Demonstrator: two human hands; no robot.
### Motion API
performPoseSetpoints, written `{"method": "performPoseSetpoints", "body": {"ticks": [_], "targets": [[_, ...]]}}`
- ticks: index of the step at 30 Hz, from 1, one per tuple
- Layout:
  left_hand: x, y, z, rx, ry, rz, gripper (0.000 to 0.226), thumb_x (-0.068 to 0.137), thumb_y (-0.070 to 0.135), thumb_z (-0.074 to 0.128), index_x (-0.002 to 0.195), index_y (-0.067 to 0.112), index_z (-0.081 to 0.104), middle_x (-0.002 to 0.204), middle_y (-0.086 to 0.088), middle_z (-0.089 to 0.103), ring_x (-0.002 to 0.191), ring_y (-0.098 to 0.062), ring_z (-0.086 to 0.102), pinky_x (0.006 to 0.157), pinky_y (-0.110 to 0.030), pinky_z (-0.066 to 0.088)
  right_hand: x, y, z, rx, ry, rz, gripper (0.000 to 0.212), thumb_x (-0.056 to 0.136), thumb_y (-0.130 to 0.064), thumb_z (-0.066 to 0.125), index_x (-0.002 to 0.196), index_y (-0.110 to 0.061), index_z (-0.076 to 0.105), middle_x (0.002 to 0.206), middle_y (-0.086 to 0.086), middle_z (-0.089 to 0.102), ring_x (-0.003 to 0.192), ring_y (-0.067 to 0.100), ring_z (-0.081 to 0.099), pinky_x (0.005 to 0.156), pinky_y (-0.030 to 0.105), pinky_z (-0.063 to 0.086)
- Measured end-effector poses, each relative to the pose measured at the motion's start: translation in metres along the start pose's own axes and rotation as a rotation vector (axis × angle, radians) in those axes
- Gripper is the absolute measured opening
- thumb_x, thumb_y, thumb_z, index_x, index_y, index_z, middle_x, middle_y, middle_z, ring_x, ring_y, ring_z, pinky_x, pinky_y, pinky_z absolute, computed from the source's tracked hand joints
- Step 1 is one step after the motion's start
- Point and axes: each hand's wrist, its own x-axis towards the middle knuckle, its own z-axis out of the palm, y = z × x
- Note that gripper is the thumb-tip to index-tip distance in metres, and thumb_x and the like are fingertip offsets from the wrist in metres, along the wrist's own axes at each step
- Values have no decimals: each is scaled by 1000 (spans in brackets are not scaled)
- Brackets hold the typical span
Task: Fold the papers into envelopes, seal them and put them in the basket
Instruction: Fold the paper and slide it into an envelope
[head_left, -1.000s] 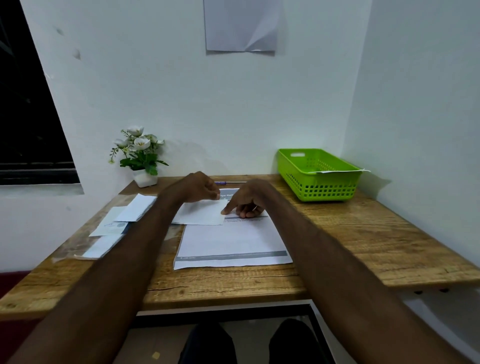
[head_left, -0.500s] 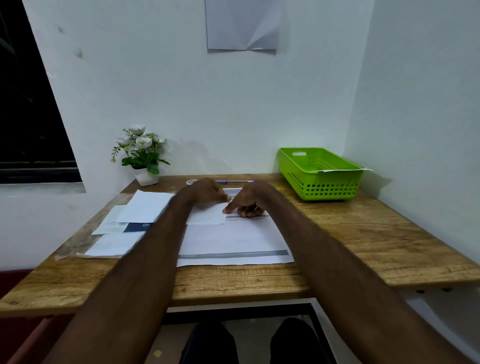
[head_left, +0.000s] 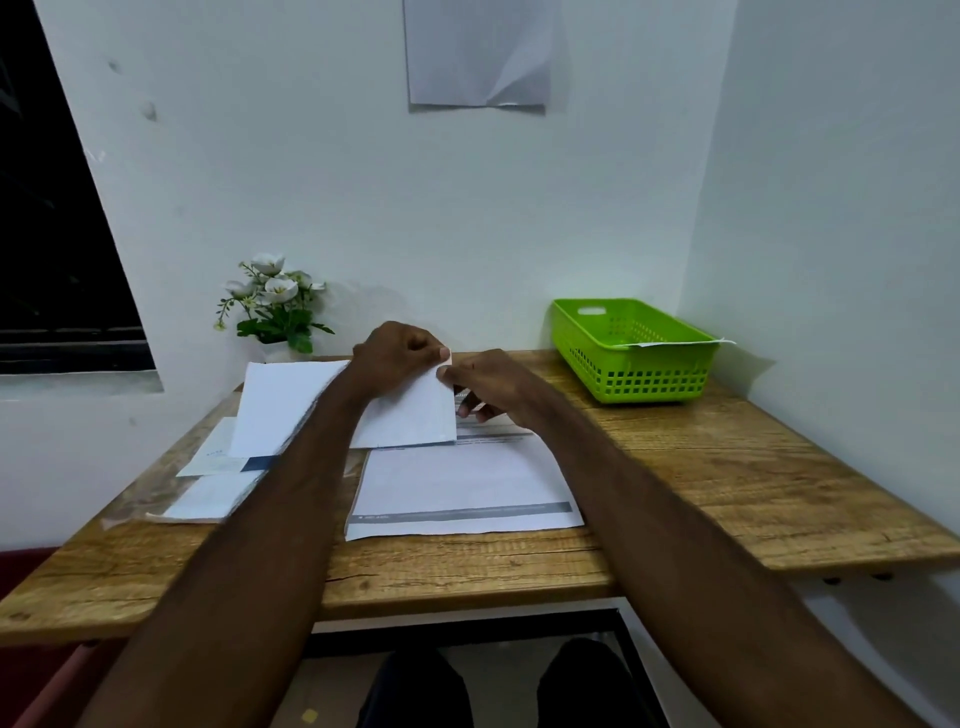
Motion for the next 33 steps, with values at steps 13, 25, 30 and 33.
{"method": "performPoseSetpoints", "body": {"ticks": [13,25,30,33], "targets": [[3,5,-15,128,176,7,19,96,34,66,95,23,80,103,2,77,100,-22,67,97,-48,50,3,-7,-8,61,-307,123,31,89,-24,77,115,-8,72,93,6,78,75,14,74,60,27,59],[23,36,-61,247,420,-10,24,88,44,69,101,29,82,104,3,79,97,-22,72,84,-33,55,10,-18,-11,521,117,-66,23,88,-17,75,104,0,74,94,19,77,80,28,77,63,33,61],[34,61,-78,5,321,-74,20,83,33,80,83,13,81,60,3,68,48,-2,55,52,-17,43,12,-26,-13,722,285,-53,12,89,-18,75,96,-8,74,79,5,77,66,17,74,55,29,58],[35,55,-63,-225,312,-157,17,84,19,82,89,4,76,44,8,53,33,0,39,37,-14,32,13,-23,-16,772,359,-32,8,91,-16,71,92,-8,73,71,1,75,58,15,72,51,28,56]]}}
